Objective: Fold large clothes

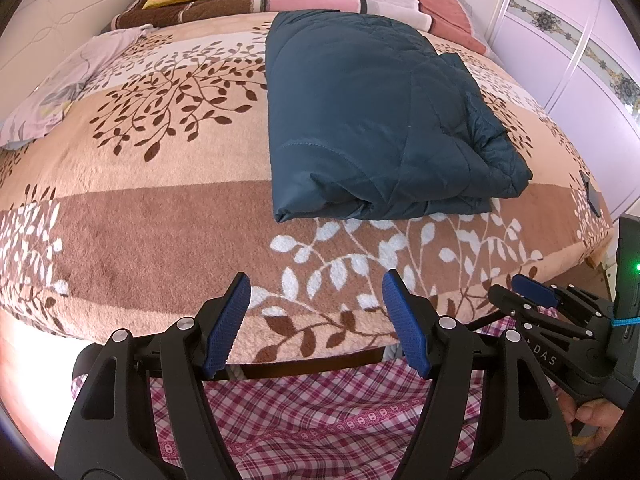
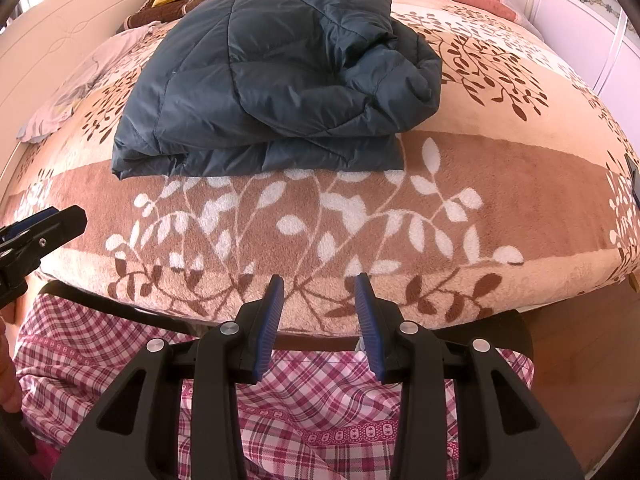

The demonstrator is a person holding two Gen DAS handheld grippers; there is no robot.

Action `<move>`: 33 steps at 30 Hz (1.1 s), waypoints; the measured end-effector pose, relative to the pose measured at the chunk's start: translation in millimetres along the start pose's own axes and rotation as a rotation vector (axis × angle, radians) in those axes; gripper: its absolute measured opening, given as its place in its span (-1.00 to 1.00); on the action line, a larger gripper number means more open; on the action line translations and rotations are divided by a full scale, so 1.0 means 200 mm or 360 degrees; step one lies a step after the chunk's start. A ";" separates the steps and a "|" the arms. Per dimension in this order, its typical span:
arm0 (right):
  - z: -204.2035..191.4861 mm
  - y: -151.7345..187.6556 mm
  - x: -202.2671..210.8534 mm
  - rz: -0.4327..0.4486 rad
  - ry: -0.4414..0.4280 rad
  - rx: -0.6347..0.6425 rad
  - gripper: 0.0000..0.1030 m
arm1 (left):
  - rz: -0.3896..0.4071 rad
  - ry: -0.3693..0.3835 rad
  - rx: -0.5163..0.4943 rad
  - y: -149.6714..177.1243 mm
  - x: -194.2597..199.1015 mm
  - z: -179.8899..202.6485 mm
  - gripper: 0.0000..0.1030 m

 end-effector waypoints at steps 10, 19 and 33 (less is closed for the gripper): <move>0.00 0.00 0.00 -0.0002 -0.0002 0.0002 -0.27 | -0.0005 0.0000 0.0002 0.00 0.00 -0.01 0.31; 0.00 0.00 0.00 -0.0002 -0.0005 0.0004 -0.27 | -0.0002 -0.0003 0.0000 0.01 0.00 -0.02 0.32; 0.00 0.01 0.00 -0.0003 -0.0008 0.0008 -0.25 | 0.0005 -0.0004 -0.0003 -0.01 0.02 -0.02 0.31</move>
Point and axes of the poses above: each gripper's, at about its wrist camera, not at the fingertips, and x roughly against the way its jaws point, z to its right, y to its underside, the point moved 5 cm from there along -x, roughly the way its jaws point, and after that the axes turned 12 degrees about x, right-handed, at the moved point
